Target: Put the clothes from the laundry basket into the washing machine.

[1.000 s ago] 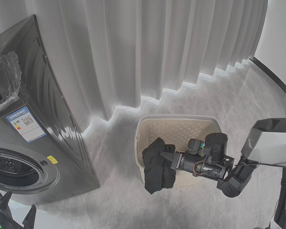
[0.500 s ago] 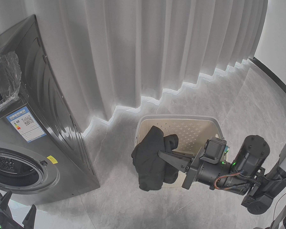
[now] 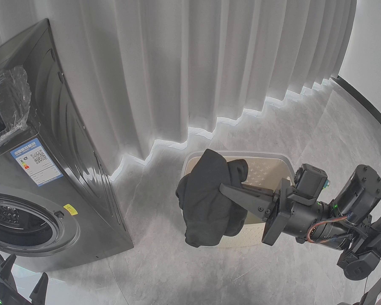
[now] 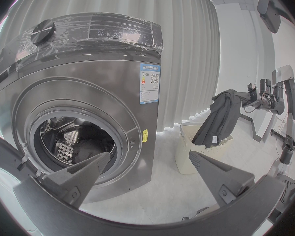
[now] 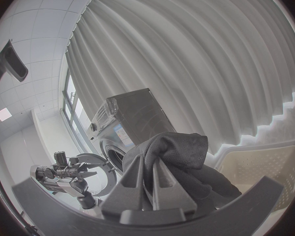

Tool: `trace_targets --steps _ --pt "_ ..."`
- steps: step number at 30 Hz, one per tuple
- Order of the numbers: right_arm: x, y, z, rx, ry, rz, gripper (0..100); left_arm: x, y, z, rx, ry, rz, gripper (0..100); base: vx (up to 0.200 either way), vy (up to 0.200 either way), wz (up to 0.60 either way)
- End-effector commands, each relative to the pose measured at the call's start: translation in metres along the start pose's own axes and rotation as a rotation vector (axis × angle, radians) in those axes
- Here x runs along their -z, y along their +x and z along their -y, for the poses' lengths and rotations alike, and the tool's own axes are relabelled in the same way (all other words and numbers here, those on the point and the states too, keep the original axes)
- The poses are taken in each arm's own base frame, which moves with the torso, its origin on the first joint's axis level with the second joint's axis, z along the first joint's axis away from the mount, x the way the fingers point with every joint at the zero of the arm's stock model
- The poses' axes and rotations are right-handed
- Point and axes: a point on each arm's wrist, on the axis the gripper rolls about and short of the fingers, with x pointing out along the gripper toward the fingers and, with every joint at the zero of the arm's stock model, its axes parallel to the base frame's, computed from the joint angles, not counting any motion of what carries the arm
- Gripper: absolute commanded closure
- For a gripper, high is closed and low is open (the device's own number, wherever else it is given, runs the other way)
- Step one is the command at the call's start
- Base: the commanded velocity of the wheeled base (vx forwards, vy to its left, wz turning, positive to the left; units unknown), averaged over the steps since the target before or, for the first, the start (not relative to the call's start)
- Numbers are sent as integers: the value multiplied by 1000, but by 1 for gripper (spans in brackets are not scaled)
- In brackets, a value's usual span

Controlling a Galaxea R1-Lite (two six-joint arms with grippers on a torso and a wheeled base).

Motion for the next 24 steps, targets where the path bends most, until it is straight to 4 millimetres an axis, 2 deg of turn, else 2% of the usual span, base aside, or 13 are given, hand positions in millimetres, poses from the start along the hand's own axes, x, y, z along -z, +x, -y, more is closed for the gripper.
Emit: trace_targets --steps 1,9,14,19,24 --pt "-10 -4 -3 -20 -12 30 100 5 1 0 -1 -1 -19 0 -200 0 0" --pt "-9 -5 -6 -53 -4 15 100 5 1 0 -1 -1 -19 0 0 0 0" --pt "-1 -16 -14 -151 10 -56 100 5 1 0 -1 -1 -18 0 0 0 0" --pt "1 -18 -11 -140 15 -67 100 5 1 0 -1 -1 -19 0 0 0 0" --pt "7 -15 -9 -139 21 -90 100 5 1 0 -1 -2 -19 0 -200 0 0"
